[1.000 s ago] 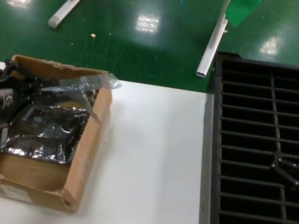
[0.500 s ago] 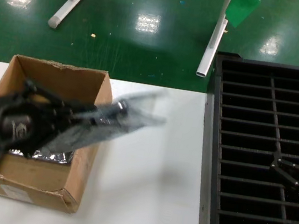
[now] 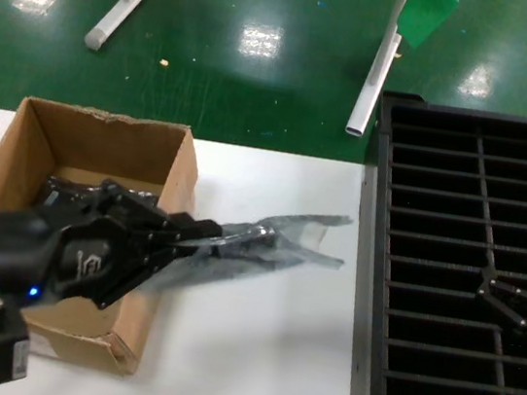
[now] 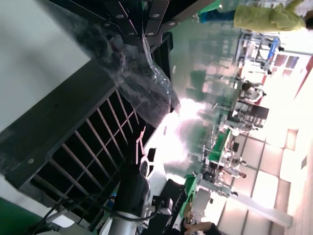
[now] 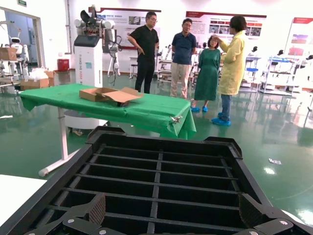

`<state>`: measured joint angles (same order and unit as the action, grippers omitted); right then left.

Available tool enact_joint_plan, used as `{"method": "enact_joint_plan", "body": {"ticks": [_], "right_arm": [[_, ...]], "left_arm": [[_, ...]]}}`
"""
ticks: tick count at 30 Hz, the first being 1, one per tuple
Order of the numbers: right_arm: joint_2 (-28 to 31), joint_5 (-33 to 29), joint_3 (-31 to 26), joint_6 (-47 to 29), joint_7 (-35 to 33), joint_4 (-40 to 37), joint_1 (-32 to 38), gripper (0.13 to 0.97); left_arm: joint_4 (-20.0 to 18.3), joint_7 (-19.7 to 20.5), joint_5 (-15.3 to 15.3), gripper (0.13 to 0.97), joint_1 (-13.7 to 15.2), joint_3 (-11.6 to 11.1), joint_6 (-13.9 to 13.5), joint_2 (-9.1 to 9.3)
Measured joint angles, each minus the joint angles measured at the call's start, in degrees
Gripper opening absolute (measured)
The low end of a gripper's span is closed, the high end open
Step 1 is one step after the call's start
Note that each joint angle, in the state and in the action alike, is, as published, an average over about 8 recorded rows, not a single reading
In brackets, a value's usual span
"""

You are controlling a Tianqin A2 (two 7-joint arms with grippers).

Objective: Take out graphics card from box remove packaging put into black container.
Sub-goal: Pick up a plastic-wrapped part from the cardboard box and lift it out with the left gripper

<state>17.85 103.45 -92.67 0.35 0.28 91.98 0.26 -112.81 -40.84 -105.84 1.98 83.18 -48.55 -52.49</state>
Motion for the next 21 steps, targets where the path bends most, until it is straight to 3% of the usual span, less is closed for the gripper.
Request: {"method": "enact_joint_plan", "body": {"ticks": [5, 11, 21], "right_arm": [[0.00, 0.00, 0.00, 0.00, 0.00, 0.00, 0.00, 0.966], [0.00, 0.00, 0.00, 0.00, 0.00, 0.00, 0.00, 0.966], [1.47, 1.23, -0.94, 0.62, 0.78, 0.34, -0.23, 0.965]], "left_arm": [[5.98, -4.80, -1.31, 0.142, 6.24, 4.76, -3.04, 3.44], [13.81, -9.89, -3.03, 0.142, 13.10, 8.89, -8.01, 6.71], [24.53, -14.74, -3.98, 0.142, 22.41, 12.88, -13.84, 9.88]]}}
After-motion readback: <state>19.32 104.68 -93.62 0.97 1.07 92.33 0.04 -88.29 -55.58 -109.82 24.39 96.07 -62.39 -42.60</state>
